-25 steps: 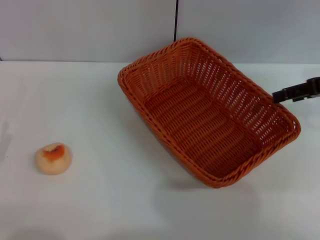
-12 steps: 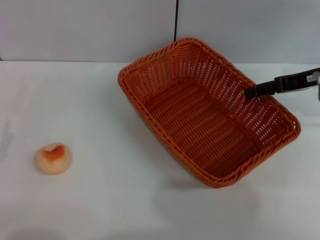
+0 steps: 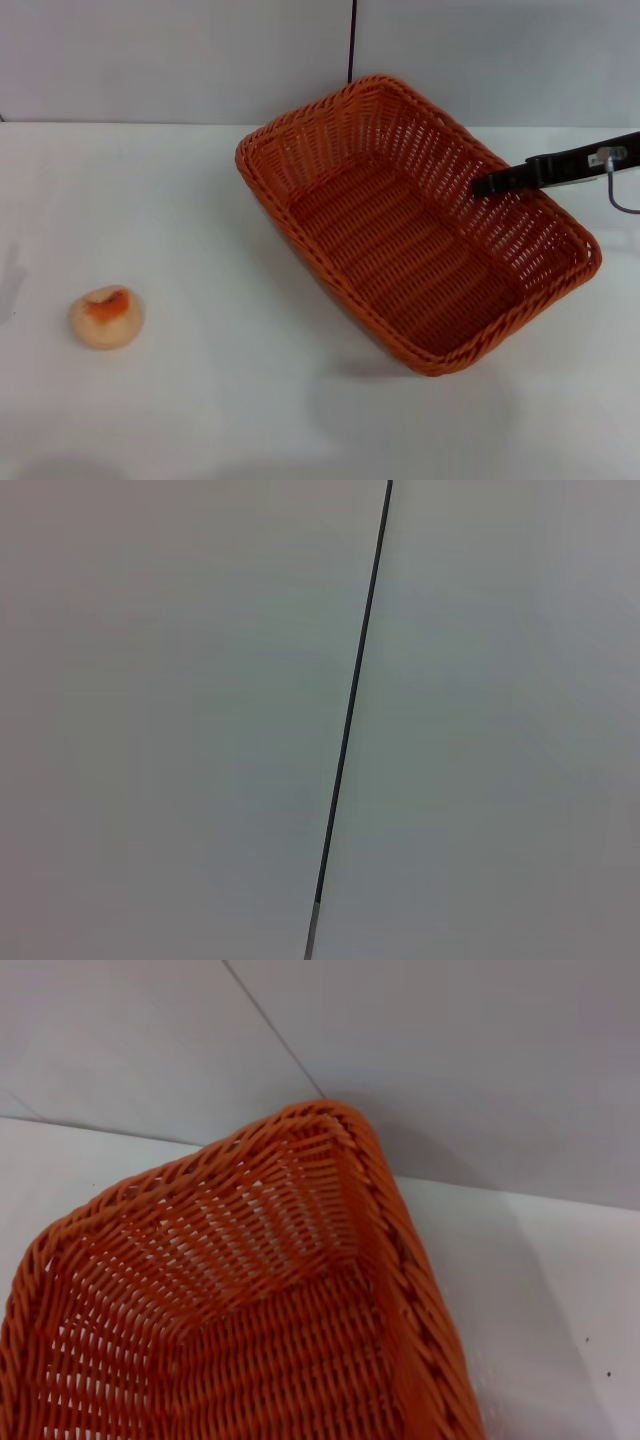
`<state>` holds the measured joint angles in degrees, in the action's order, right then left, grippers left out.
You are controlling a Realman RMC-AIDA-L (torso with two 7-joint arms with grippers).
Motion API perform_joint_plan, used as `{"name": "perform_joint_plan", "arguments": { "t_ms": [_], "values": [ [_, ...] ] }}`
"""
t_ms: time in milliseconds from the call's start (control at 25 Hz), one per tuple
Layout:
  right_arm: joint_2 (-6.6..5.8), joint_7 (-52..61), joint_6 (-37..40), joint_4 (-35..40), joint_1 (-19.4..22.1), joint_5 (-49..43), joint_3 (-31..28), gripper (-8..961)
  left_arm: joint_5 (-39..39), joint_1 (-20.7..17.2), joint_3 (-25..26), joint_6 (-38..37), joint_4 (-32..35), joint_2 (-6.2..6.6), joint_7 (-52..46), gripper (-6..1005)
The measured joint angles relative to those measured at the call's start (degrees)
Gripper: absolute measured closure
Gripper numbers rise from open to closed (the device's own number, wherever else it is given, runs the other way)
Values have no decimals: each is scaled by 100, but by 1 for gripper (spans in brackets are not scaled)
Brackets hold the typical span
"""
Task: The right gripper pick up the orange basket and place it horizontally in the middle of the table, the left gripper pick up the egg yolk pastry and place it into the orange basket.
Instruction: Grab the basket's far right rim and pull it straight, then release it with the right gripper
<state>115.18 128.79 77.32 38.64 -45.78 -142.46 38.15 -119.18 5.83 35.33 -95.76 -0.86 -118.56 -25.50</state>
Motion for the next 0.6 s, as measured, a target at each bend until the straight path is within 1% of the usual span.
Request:
{"name": "perform_joint_plan", "arguments": {
  "t_ms": [120, 320, 480, 520, 560, 600],
  "values": [
    [15, 5, -51, -3, -4, 1, 0, 208, -1, -5, -12, -3, -2, 0, 0, 234],
    [19, 1, -167, -25, -5, 2, -1, 402, -7, -12, -62, 0, -2, 0, 2, 237],
    [29, -41, -246, -91, -6, 8, -1, 596, -8, -18, -79, 9, -2, 0, 4, 240],
    [49, -113, -267, -91, -17, 11, -1, 645, -9, -21, -91, 0, -2, 0, 4, 240],
    [49, -113, -267, -91, -17, 11, -1, 666, -9, -21, -91, 0, -2, 0, 4, 241],
    [74, -221, -266, -58, -23, 15, 0, 687, -9, -22, -93, -5, -5, 0, 3, 241]
  ]
}}
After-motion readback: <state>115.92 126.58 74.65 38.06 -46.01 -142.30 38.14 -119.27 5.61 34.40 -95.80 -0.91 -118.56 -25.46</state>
